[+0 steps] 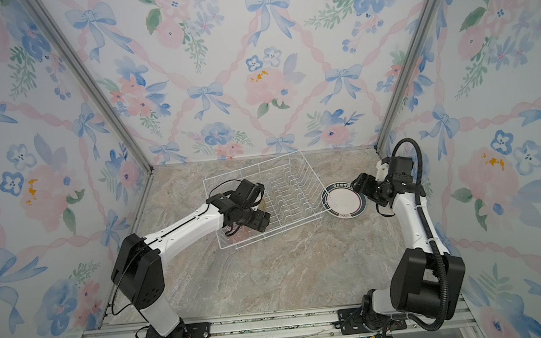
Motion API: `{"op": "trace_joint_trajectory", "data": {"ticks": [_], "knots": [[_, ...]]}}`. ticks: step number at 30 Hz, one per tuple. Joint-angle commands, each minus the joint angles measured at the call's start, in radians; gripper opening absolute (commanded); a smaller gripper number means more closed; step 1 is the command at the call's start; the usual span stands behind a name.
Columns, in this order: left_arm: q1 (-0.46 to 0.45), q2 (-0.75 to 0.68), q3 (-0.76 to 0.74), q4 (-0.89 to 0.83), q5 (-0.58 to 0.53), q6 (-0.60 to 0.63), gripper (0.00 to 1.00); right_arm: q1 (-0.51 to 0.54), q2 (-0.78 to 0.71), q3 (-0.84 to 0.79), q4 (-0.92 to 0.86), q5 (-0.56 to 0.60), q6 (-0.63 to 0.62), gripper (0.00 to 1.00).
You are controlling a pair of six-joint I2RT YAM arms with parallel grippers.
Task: Unload the mixed dishes from the dish rack
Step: 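Lower the left gripper into the rack and grasp the clear glass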
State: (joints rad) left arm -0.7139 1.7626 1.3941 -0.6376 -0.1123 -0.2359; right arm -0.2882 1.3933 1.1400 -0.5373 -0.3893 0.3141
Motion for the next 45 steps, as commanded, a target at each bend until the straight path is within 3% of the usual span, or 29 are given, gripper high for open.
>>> {"op": "trace_joint_trajectory", "data": {"ticks": [1, 6, 21, 25, 31, 45], "knots": [[-0.001, 0.033, 0.037, -0.017, -0.003, 0.015, 0.93, -0.005, -0.024, -0.020, -0.001, -0.007, 0.002, 0.84], [-0.002, 0.064, 0.066, -0.020, -0.003, 0.017, 0.86, -0.006, -0.024, -0.023, 0.000, -0.008, 0.002, 0.84], [-0.004, 0.120, 0.119, -0.097, -0.076, 0.012, 0.82, -0.006, -0.016, -0.028, 0.003, -0.006, -0.002, 0.84], [-0.004, 0.131, 0.126, -0.097, -0.064, 0.017, 0.75, -0.005, -0.014, -0.031, 0.003, -0.005, -0.004, 0.84], [0.007, 0.136, 0.131, -0.097, -0.009, 0.023, 0.53, -0.007, -0.017, -0.032, 0.003, -0.005, -0.004, 0.85], [0.016, 0.115, 0.140, -0.102, 0.059, 0.044, 0.37, 0.005, -0.029, -0.036, 0.009, -0.046, -0.008, 0.85]]}}
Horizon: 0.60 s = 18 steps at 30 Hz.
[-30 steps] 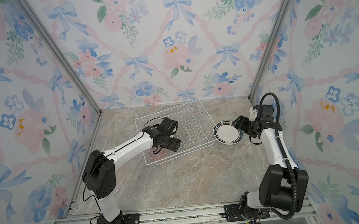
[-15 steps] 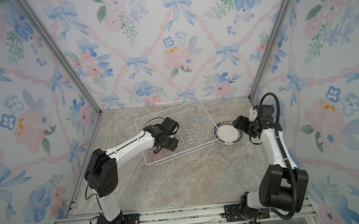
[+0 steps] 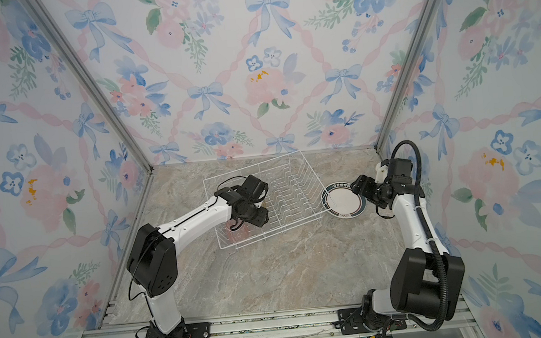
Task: Unload the mixed dishes from the dish rack
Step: 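Lower the left gripper into the rack and grasp the clear glass, then lift the clear glass toward the right gripper while the right gripper approaches it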
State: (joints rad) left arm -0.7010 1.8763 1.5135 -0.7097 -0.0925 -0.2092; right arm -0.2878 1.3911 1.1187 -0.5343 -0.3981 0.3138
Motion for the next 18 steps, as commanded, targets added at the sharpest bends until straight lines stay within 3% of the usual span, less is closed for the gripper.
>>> {"op": "trace_joint_trajectory", "data": {"ticks": [1, 11, 18], "knots": [[0.003, -0.003, 0.027, -0.030, 0.040, 0.019, 0.37, 0.011, -0.031, -0.016, 0.014, -0.053, -0.007, 0.85], [0.021, -0.025, 0.095, -0.028, 0.136, 0.033, 0.37, 0.099, -0.031, -0.023, 0.142, -0.382, 0.018, 0.83], [0.047, -0.048, 0.138, -0.025, 0.239, 0.032, 0.36, 0.175, -0.008, -0.043, 0.260, -0.606, 0.101, 0.82]]}}
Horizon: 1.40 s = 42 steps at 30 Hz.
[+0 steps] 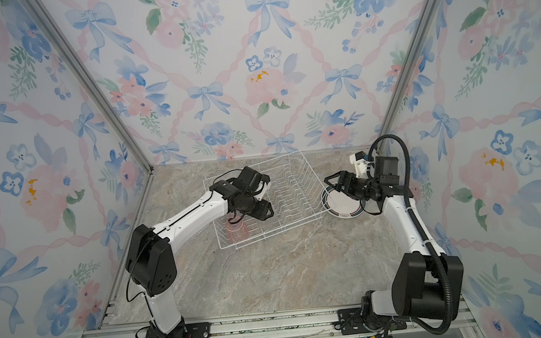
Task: Unload the mixed dishes from the dish rack
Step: 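Lift the clear glass toward the right gripper while the right gripper approaches it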
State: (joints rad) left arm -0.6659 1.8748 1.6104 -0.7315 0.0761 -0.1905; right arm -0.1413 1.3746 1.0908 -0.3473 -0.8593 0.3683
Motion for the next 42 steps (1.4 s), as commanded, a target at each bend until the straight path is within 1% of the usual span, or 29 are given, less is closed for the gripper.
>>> {"op": "trace_joint_trajectory", "data": {"ticks": [1, 5, 8, 9, 11, 13, 16, 20, 23, 24, 26, 27, 28, 29, 30, 39, 41, 42], "knots": [[0.016, -0.050, 0.048, -0.003, 0.084, 0.014, 0.36, 0.038, 0.013, -0.020, 0.086, -0.161, 0.057, 0.81], [0.033, -0.062, 0.081, 0.004, 0.148, 0.016, 0.36, 0.082, 0.028, -0.043, 0.141, -0.220, 0.095, 0.74], [0.047, -0.072, 0.092, 0.040, 0.226, 0.012, 0.36, 0.110, 0.040, -0.068, 0.178, -0.238, 0.119, 0.66], [0.052, -0.078, 0.089, 0.061, 0.260, 0.007, 0.36, 0.120, 0.046, -0.083, 0.215, -0.248, 0.146, 0.61], [0.063, -0.088, 0.083, 0.102, 0.312, -0.007, 0.36, 0.139, 0.056, -0.121, 0.324, -0.268, 0.227, 0.54], [0.071, -0.098, 0.077, 0.145, 0.361, -0.019, 0.36, 0.163, 0.066, -0.166, 0.475, -0.285, 0.352, 0.47], [0.079, -0.101, 0.077, 0.187, 0.412, -0.034, 0.36, 0.202, 0.094, -0.210, 0.659, -0.293, 0.491, 0.41], [0.089, -0.109, 0.074, 0.237, 0.471, -0.052, 0.36, 0.235, 0.136, -0.240, 0.856, -0.294, 0.616, 0.39], [0.093, -0.112, 0.072, 0.254, 0.492, -0.060, 0.36, 0.245, 0.179, -0.272, 1.123, -0.301, 0.792, 0.41], [0.094, -0.112, 0.070, 0.259, 0.496, -0.062, 0.36, 0.247, 0.202, -0.279, 1.243, -0.303, 0.870, 0.41], [0.100, -0.114, 0.061, 0.275, 0.507, -0.068, 0.36, 0.250, 0.257, -0.283, 1.473, -0.309, 1.036, 0.41], [0.101, -0.115, 0.055, 0.288, 0.513, -0.074, 0.36, 0.251, 0.303, -0.281, 1.633, -0.310, 1.146, 0.39], [0.102, -0.117, 0.049, 0.300, 0.517, -0.079, 0.36, 0.251, 0.354, -0.270, 1.750, -0.309, 1.253, 0.36], [0.105, -0.119, 0.044, 0.309, 0.522, -0.082, 0.36, 0.256, 0.373, -0.261, 1.754, -0.311, 1.283, 0.34], [0.106, -0.119, 0.042, 0.317, 0.525, -0.085, 0.36, 0.266, 0.385, -0.259, 1.754, -0.314, 1.276, 0.32], [0.117, -0.094, 0.046, 0.369, 0.555, -0.099, 0.36, 0.305, 0.363, -0.238, 1.754, -0.323, 1.281, 0.34], [0.117, -0.089, 0.043, 0.377, 0.558, -0.102, 0.35, 0.311, 0.350, -0.230, 1.753, -0.327, 1.292, 0.33], [0.117, -0.088, 0.039, 0.383, 0.557, -0.104, 0.35, 0.312, 0.344, -0.228, 1.754, -0.329, 1.300, 0.30]]}}
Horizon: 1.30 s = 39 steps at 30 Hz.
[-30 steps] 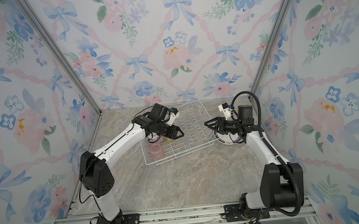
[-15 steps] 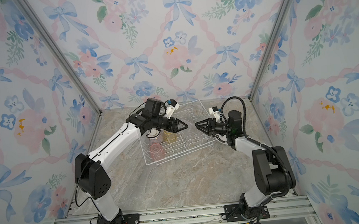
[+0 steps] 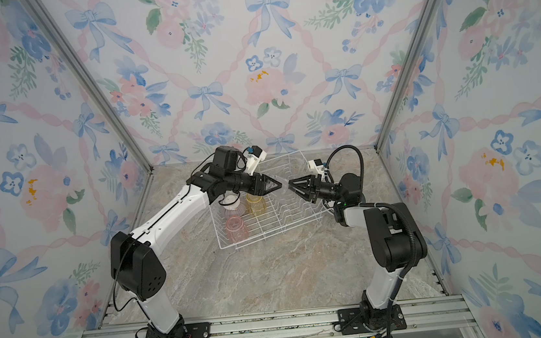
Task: Unload the mixed dishes from the dish rack
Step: 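Lift the clear glass toward the right gripper while the right gripper approaches it, then close the right gripper on the clear glass while the left gripper releases it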
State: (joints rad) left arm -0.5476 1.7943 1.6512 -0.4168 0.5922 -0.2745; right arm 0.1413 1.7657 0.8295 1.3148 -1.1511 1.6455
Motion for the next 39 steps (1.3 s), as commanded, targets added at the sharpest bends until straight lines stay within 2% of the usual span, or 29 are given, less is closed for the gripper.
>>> {"op": "trace_joint_trajectory", "data": {"ticks": [1, 4, 8, 13, 15, 25, 33, 36, 39], "knots": [[-0.002, -0.008, -0.005, 0.075, 0.041, -0.022, 0.35, 0.029, -0.052, 0.037, 0.091, -0.037, 0.029, 0.27], [0.003, -0.006, -0.014, 0.093, 0.043, -0.027, 0.35, 0.030, -0.068, 0.044, 0.092, -0.042, 0.047, 0.14], [0.010, 0.003, -0.024, 0.120, 0.055, -0.032, 0.36, 0.039, -0.094, 0.063, 0.091, -0.043, 0.071, 0.07], [0.009, 0.024, -0.027, 0.161, 0.081, -0.051, 0.35, 0.097, -0.088, 0.122, 0.091, -0.067, 0.108, 0.08], [0.009, 0.029, -0.024, 0.173, 0.085, -0.055, 0.35, 0.116, -0.079, 0.132, 0.092, -0.069, 0.109, 0.02], [0.012, 0.023, -0.039, 0.172, 0.051, -0.054, 0.41, 0.119, -0.105, 0.165, 0.092, -0.064, 0.122, 0.00], [0.011, 0.015, -0.044, 0.181, 0.036, -0.052, 0.63, 0.120, -0.147, 0.210, 0.089, -0.050, 0.149, 0.00], [0.011, -0.003, -0.048, 0.185, 0.021, -0.045, 0.80, 0.108, -0.172, 0.207, 0.011, -0.044, 0.088, 0.00], [0.012, -0.014, -0.048, 0.185, 0.020, -0.041, 0.91, 0.102, -0.213, 0.209, -0.139, -0.042, -0.025, 0.00]]}}
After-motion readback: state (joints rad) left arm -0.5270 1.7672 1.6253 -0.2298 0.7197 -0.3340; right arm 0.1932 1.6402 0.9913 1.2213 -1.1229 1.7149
